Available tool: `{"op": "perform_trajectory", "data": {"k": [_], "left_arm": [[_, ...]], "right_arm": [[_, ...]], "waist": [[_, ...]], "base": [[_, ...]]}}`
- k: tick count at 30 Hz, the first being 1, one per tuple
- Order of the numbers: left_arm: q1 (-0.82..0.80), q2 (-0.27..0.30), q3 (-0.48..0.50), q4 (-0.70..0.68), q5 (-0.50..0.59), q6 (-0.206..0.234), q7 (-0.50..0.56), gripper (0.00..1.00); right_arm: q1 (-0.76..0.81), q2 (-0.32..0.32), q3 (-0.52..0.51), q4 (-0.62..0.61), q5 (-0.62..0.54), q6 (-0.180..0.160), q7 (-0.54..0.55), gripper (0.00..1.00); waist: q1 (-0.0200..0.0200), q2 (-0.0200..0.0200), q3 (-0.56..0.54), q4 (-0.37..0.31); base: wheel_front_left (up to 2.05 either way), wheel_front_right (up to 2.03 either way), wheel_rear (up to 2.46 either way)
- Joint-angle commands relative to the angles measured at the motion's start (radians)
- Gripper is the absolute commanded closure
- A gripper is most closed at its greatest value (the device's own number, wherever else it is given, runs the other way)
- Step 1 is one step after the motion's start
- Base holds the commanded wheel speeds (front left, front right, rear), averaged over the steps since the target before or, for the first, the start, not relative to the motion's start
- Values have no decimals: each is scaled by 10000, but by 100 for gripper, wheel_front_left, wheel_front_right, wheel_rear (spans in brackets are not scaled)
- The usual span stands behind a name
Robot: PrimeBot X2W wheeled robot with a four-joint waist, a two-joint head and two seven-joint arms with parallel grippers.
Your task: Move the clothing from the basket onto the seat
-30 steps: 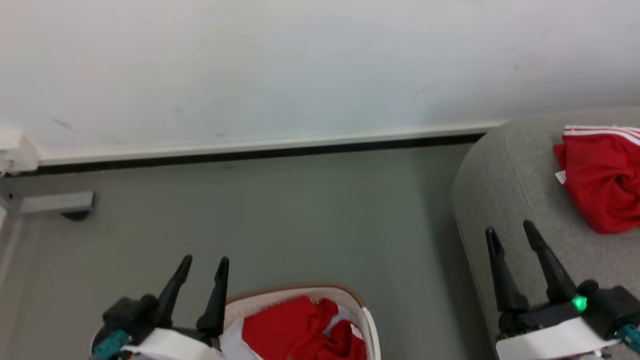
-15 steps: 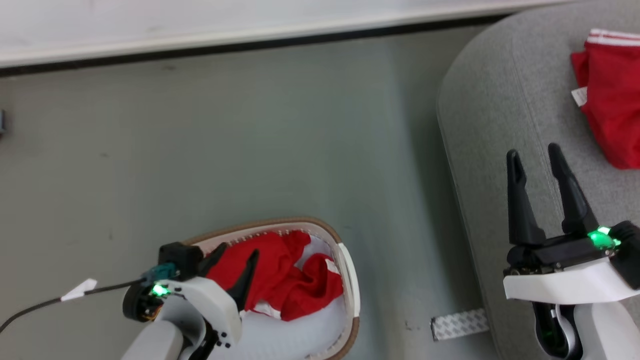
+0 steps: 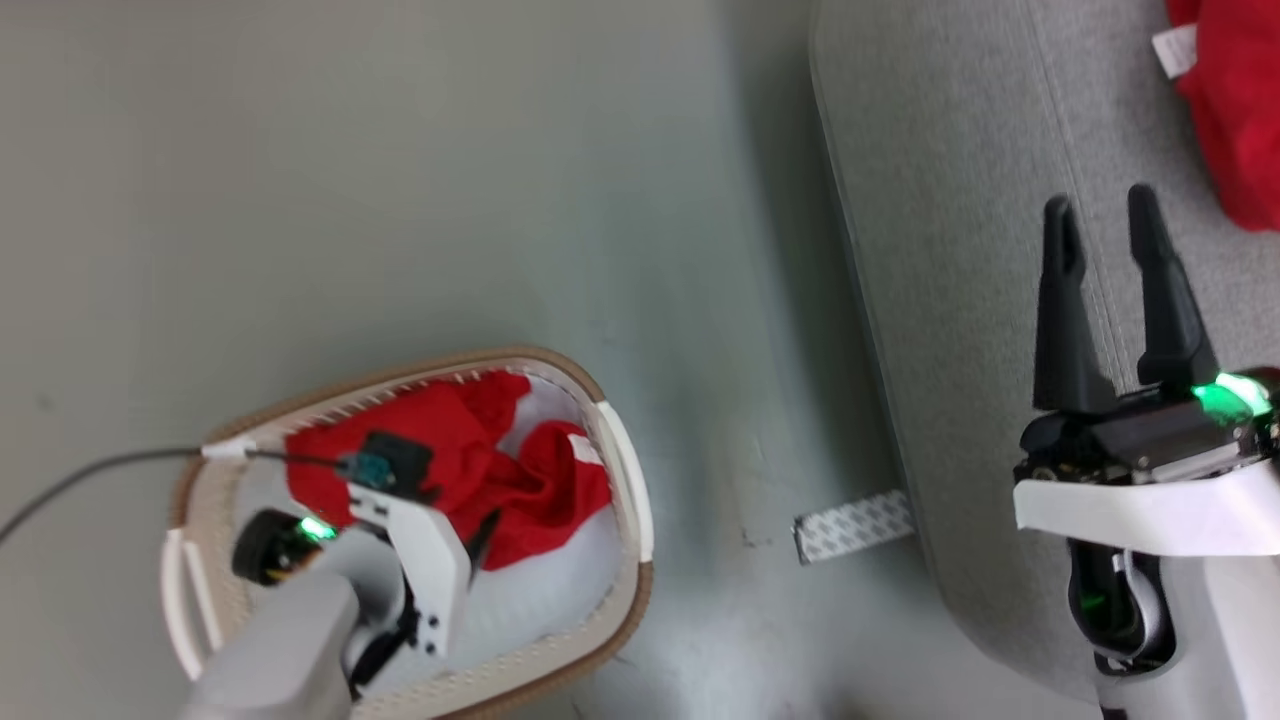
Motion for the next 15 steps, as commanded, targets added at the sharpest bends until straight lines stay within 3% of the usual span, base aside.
{"op": "perform_trajectory", "data": {"k": [1,11,15], "left_arm": [[-274,103,-27,185,-54,-23,100,0],[-1809,451,-994,1953,513,-5,641,0],[-1923,475,-1887,2389,765,-7,1244,0]], "right_arm": [[-179,39,-20,-81,142,-25,1,0],[-377,40,-71,-451,869,-25,0,0],[-331,36,1,-477,1043,-25,0,0]], "waist": [[-2,0,624,-413],[-2,0,1913,-1236],[-2,0,2103,-1408]], "base": [[0,0,0],[0,0,0],[0,0,0]]}}
